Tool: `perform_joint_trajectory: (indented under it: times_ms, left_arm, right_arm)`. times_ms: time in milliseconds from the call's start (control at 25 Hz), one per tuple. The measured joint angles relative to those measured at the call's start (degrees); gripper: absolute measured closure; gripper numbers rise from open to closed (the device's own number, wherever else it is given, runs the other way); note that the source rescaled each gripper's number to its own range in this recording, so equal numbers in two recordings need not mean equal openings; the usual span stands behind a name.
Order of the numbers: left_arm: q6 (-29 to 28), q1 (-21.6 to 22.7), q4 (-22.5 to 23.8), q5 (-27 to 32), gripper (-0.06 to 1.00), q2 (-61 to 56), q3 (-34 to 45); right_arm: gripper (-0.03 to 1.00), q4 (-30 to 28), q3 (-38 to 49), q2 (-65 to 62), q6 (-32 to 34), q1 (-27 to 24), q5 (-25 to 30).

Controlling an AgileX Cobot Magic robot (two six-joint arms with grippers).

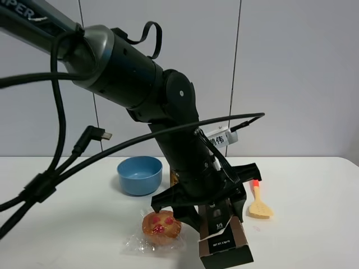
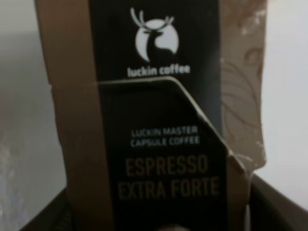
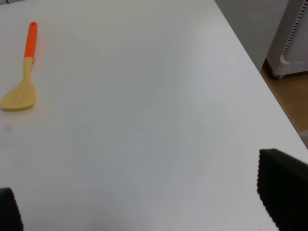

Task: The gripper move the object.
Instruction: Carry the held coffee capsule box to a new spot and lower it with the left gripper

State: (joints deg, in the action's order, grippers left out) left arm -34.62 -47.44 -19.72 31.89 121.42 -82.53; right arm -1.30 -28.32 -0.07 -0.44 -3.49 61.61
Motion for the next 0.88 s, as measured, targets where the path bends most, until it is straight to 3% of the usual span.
perform_joint_trajectory:
  times_ms: [600, 880]
  left_arm:
    - [-1.79, -1.45, 0.29, -1.54, 0.93, 5.88, -5.31]
    - [-2.06, -1.61, 3.19, -1.54, 0.93, 6.28, -5.36]
  right_arm:
    - [-0.03, 0.00, 0.00, 0.00, 0.00, 0.00, 0.00]
    - [-0.03, 0.00, 0.00, 0.00, 0.00, 0.00, 0.00]
